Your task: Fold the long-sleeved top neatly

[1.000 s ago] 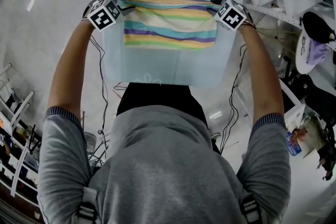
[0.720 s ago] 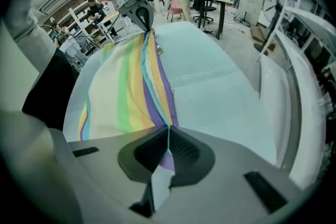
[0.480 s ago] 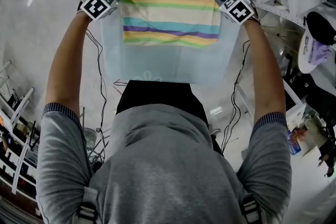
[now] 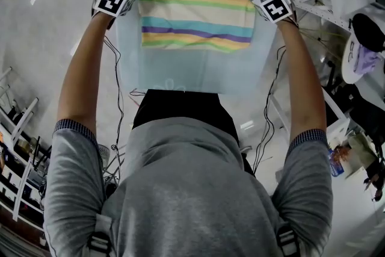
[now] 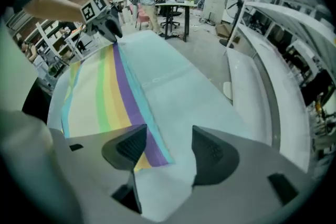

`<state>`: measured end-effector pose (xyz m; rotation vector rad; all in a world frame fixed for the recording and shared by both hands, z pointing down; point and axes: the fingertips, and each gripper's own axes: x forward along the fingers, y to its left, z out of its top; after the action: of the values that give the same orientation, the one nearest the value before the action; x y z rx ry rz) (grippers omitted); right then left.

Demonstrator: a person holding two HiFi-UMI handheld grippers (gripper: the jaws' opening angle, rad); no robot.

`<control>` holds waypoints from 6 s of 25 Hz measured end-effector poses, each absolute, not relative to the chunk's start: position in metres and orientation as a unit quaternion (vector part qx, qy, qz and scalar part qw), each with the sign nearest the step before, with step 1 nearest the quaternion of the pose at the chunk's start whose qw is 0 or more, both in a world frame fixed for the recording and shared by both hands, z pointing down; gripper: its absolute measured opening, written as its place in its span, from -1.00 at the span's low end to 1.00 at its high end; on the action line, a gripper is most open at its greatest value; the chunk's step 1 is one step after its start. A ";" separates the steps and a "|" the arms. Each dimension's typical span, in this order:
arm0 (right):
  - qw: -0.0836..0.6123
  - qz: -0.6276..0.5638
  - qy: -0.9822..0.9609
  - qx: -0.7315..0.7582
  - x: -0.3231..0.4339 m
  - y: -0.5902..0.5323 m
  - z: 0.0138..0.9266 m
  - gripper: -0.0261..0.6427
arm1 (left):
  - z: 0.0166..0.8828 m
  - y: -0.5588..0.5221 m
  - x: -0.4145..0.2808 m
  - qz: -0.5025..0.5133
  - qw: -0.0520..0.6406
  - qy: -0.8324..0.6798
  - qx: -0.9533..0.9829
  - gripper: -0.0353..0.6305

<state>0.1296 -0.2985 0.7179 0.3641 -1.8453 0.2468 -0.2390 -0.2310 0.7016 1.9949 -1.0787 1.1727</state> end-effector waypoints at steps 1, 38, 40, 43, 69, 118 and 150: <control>0.570 0.114 -0.796 0.171 0.130 -0.301 0.713 -0.05 | 0.699 -0.226 -0.239 0.422 0.305 -0.414 0.746 -0.30; 0.329 0.264 -0.855 0.302 -0.017 -0.071 0.557 0.00 | 0.724 -0.116 -0.197 0.256 0.432 -0.546 0.671 0.06; 0.333 0.266 -0.851 0.305 -0.013 -0.066 0.558 0.00 | 0.726 -0.116 -0.197 0.260 0.426 -0.552 0.668 0.04; 0.338 0.269 -0.848 0.309 -0.008 -0.062 0.558 0.00 | 0.726 -0.114 -0.195 0.260 0.419 -0.557 0.668 -0.26; 0.283 0.276 -0.880 0.263 0.065 -0.083 0.545 -0.05 | 0.631 -0.088 -0.210 0.278 0.384 -0.618 0.627 -0.77; 0.251 0.305 -0.884 0.249 0.277 -0.097 0.551 -0.09 | 0.611 -0.114 0.209 0.234 0.359 -0.441 0.789 -0.68; 0.068 0.063 -0.946 0.311 0.068 0.057 0.275 -0.90 | 0.275 0.048 -0.023 0.042 0.047 -0.407 0.911 -0.85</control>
<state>0.0677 0.0568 0.2747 0.9374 -2.8497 0.1911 -0.0233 0.0476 0.2754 2.7811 -1.2416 0.1290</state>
